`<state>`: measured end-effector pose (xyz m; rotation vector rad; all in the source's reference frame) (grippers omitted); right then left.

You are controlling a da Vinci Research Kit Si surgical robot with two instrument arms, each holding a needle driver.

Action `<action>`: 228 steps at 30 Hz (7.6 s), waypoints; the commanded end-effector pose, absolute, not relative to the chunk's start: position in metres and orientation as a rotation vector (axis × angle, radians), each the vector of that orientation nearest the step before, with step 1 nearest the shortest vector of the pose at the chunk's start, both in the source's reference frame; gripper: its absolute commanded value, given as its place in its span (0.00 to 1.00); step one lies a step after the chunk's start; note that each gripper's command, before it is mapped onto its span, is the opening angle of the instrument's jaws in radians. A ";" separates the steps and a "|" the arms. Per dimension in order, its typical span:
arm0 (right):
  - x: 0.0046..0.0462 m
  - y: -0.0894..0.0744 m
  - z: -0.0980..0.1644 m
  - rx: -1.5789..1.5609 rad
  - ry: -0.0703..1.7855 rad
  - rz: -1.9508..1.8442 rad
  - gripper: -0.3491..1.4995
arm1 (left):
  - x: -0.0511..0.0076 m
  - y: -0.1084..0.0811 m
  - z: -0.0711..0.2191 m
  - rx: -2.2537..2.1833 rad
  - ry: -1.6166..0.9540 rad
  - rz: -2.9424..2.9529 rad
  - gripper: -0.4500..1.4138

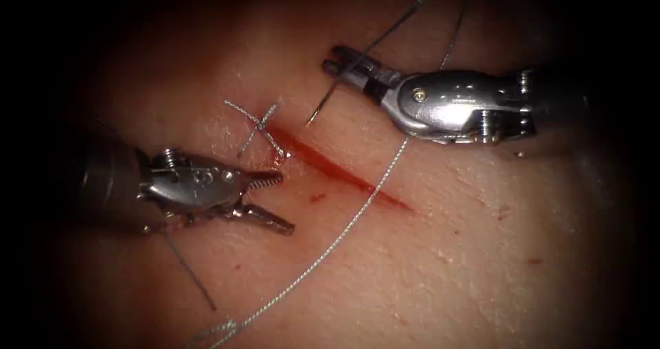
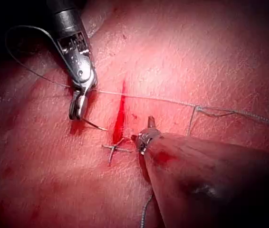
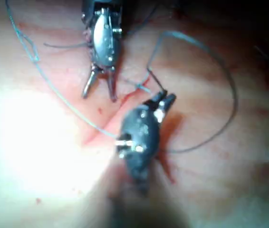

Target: Wound Closure

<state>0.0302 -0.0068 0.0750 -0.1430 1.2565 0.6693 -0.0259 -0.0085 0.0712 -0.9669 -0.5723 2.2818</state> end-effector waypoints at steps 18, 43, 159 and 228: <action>0.0327 -0.009 0.078 0.166 1.286 0.886 0.00 | -0.0251 -0.009 0.071 -0.968 -0.589 2.291 0.42; 0.0339 -0.012 0.080 0.689 1.260 1.135 0.73 | -0.0215 -0.011 0.072 -0.978 -0.568 2.319 0.41; 0.0303 -0.011 0.079 0.647 1.257 0.999 0.80 | -0.0260 -0.012 0.061 -1.420 -0.826 2.116 0.00; 0.0316 -0.015 0.070 0.940 1.336 1.554 0.65 | -0.0248 -0.005 0.051 -2.025 0.029 2.016 0.00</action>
